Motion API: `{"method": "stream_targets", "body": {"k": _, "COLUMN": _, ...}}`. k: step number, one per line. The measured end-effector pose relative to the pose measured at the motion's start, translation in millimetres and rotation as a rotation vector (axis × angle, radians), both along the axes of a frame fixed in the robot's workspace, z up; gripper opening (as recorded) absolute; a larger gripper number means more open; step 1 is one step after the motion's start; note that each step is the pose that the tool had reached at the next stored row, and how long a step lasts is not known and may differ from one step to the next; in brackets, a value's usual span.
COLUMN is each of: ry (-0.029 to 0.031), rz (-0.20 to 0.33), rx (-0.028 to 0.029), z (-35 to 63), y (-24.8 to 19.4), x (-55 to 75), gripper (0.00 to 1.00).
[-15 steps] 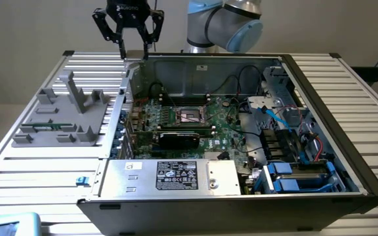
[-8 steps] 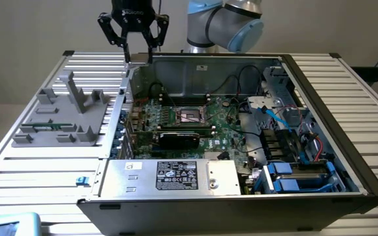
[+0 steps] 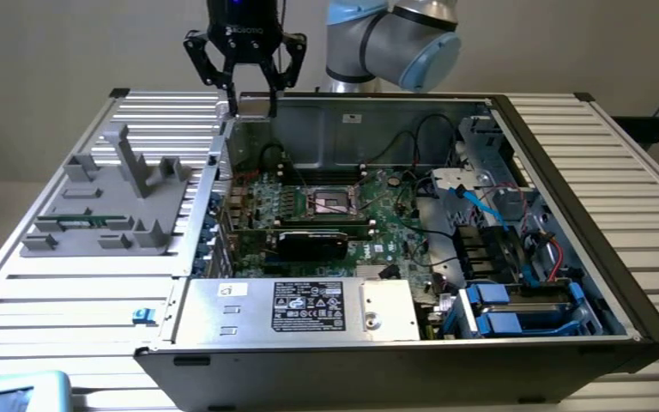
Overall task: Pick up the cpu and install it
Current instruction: 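Pick up the cpu and move it towards the insertion slot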
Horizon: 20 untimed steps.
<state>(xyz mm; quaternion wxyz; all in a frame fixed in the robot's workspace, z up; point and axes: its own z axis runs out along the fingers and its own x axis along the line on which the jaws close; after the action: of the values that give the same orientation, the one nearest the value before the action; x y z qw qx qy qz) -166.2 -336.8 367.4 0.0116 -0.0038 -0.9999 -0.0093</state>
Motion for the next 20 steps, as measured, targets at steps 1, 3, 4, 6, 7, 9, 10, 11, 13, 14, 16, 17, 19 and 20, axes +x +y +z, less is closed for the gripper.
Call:
{"method": "stream_targets", "body": {"k": 1, "ry": -0.0001, "rz": 0.000, "rx": 0.0001, "z": -1.1, "y": -0.4, "x": 1.9, "gripper": 0.56}}
{"method": "stream_targets", "body": {"k": 3, "ry": -0.0002, "rz": 0.000, "rx": 0.0001, "z": -3.7, "y": -0.9, "x": 5.4, "gripper": 0.56}}
{"method": "stream_targets", "body": {"k": 4, "ry": -0.0002, "rz": -0.001, "rx": 0.0002, "z": -5.3, "y": -1.1, "x": 7.1, "gripper": 0.56}}
{"method": "stream_targets", "body": {"k": 6, "ry": -0.0002, "rz": -0.002, "rx": 0.0002, "z": -8.7, "y": -1.6, "x": 10.4, "gripper": 0.56}}
{"method": "stream_targets", "body": {"k": 7, "ry": -0.0001, "rz": -0.002, "rx": 0.0002, "z": -10.5, "y": -1.8, "x": 12.1, "gripper": 0.56}}
{"method": "stream_targets", "body": {"k": 9, "ry": -0.0001, "rz": -0.003, "rx": 0.0002, "z": -14.0, "y": -2.2, "x": 15.5, "gripper": 0.56}}
{"method": "stream_targets", "body": {"k": 10, "ry": -0.0002, "rz": -0.003, "rx": 0.0003, "z": -15.9, "y": -2.3, "x": 17.3, "gripper": 0.56}}
{"method": "stream_targets", "body": {"k": 11, "ry": -0.0001, "rz": -0.004, "rx": 0.0002, "z": -17.7, "y": -2.5, "x": 19.3, "gripper": 0.56}}
{"method": "stream_targets", "body": {"k": 13, "ry": -0.0001, "rz": -0.005, "rx": 0.0003, "z": -21.4, "y": -2.8, "x": 23.2, "gripper": 0.56}}
{"method": "stream_targets", "body": {"k": 14, "ry": 0.0000, "rz": -0.005, "rx": 0.0002, "z": -23.2, "y": -3.0, "x": 25.2, "gripper": 0.56}}
{"method": "stream_targets", "body": {"k": 16, "ry": -0.0002, "rz": -0.005, "rx": 0.0003, "z": -26.8, "y": -3.2, "x": 29.3, "gripper": 0.56}}
{"method": "stream_targets", "body": {"k": 17, "ry": -0.0001, "rz": -0.005, "rx": 0.0003, "z": -28.6, "y": -3.4, "x": 31.5, "gripper": 0.56}}
{"method": "stream_targets", "body": {"k": 19, "ry": 0.0000, "rz": -0.006, "rx": 0.0001, "z": -32.1, "y": -3.6, "x": 36.5, "gripper": 0.56}}
{"method": "stream_targets", "body": {"k": 20, "ry": 0.0000, "rz": -0.006, "rx": 0.0002, "z": -34.0, "y": -3.6, "x": 39.4, "gripper": 0.56}}
